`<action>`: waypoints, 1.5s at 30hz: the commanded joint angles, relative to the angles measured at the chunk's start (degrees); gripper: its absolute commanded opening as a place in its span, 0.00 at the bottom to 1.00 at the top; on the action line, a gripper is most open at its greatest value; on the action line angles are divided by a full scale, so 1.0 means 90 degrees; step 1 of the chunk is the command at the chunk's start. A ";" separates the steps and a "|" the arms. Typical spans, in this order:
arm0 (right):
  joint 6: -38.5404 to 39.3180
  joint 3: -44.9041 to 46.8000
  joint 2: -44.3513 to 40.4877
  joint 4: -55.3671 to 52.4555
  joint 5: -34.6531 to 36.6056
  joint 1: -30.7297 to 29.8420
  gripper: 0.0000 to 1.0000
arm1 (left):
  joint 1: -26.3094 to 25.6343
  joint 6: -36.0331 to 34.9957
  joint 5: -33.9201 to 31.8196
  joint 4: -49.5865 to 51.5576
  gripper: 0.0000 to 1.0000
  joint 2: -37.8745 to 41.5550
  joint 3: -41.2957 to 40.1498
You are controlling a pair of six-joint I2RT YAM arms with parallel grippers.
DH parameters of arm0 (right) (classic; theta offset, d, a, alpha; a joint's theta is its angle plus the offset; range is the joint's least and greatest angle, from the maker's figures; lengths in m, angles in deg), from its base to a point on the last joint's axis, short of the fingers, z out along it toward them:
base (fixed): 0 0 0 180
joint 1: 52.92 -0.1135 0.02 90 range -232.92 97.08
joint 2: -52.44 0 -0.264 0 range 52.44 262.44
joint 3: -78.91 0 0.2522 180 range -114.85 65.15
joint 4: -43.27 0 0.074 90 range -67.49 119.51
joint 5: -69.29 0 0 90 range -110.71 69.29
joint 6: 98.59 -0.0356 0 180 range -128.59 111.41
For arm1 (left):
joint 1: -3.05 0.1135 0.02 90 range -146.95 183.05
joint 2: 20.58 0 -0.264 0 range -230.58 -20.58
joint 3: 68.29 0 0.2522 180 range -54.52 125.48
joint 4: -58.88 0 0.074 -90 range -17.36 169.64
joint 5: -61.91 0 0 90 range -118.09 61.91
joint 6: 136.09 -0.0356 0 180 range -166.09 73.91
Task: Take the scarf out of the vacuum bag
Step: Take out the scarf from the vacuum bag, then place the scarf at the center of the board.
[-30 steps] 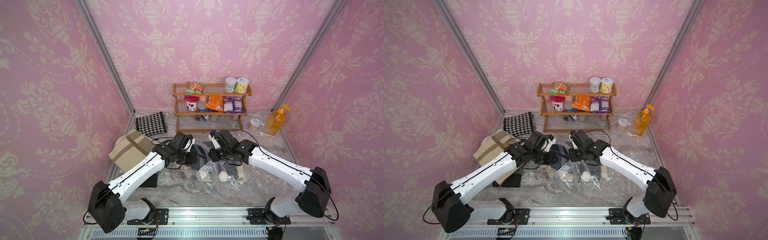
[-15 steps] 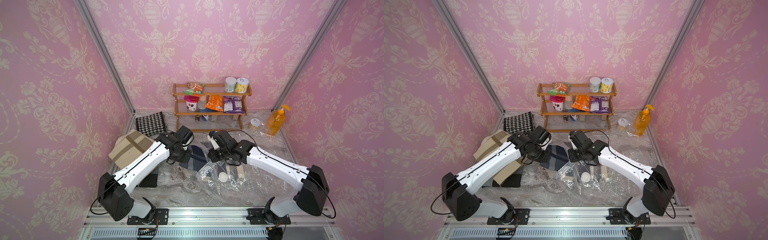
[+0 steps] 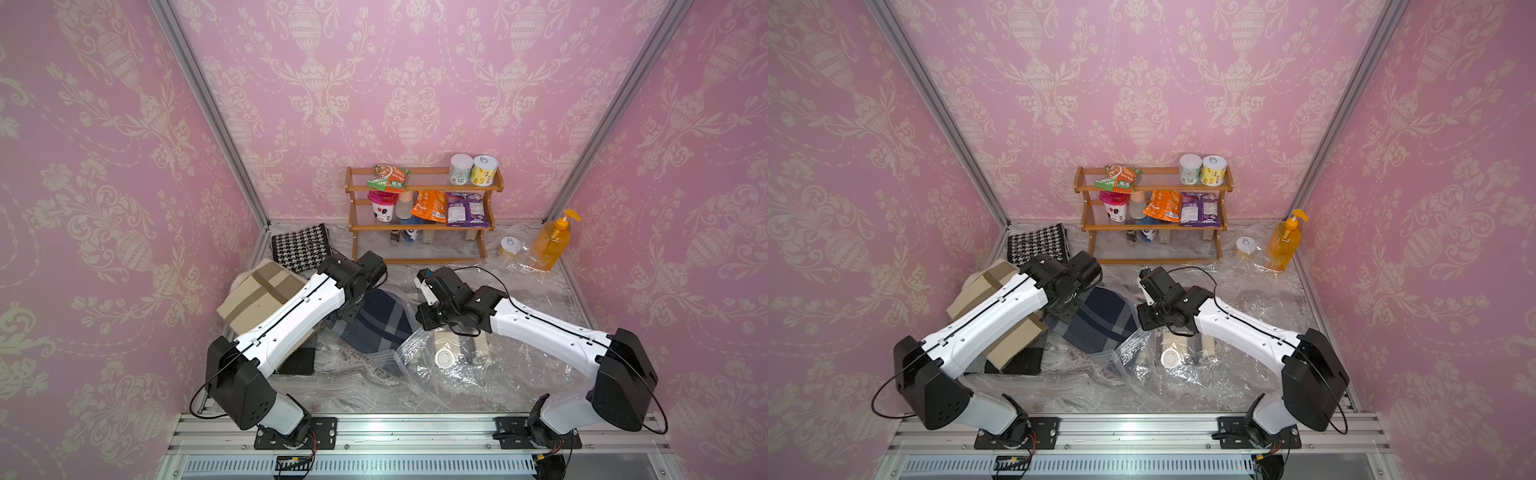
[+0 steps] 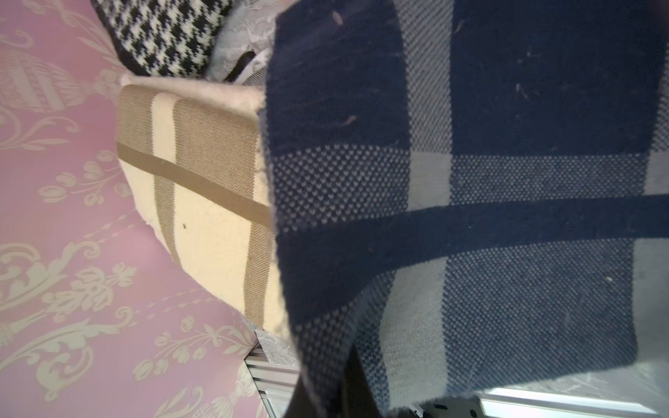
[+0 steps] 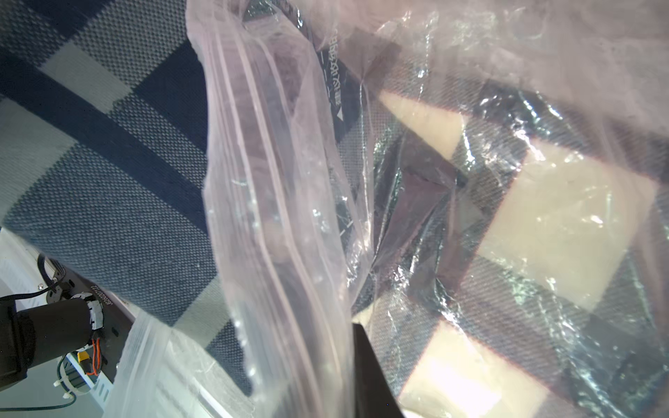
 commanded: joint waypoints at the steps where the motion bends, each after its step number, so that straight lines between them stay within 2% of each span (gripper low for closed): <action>1: 0.0123 0.0141 0.0027 0.0140 -0.0055 -0.0029 0.17 | 0.0046 -0.0261 -0.1392 0.0450 0.00 0.0248 0.0260; 7: 0.0133 0.0181 0.0010 0.0163 -0.0053 -0.0023 0.17 | 0.0134 -0.0332 -0.2547 0.0426 0.00 0.0484 0.0564; 15: 0.0181 0.0171 -0.0056 0.0028 -0.0067 -0.0025 0.17 | 0.0512 -0.0430 -0.3468 -0.0322 0.00 0.0728 0.0810; 19: 0.0191 0.0127 -0.0092 -0.0038 -0.0067 -0.0025 0.18 | 0.0574 -0.0946 -0.3595 -0.1477 0.00 0.1211 0.0293; 22: 0.0185 0.0127 -0.0114 -0.0074 -0.0067 -0.0020 0.18 | 0.0727 -0.1123 -0.3692 -0.1862 0.00 0.1388 0.0054; 33: 0.0143 0.0064 -0.0050 -0.0057 -0.0106 -0.0023 0.18 | 0.1540 -0.1568 -0.3379 -0.2284 0.00 0.1882 0.0047; 45: 0.0172 0.0052 -0.0015 -0.0064 -0.0126 -0.0022 0.18 | 0.3046 -0.1343 -0.2207 -0.3138 0.00 0.1717 -0.0509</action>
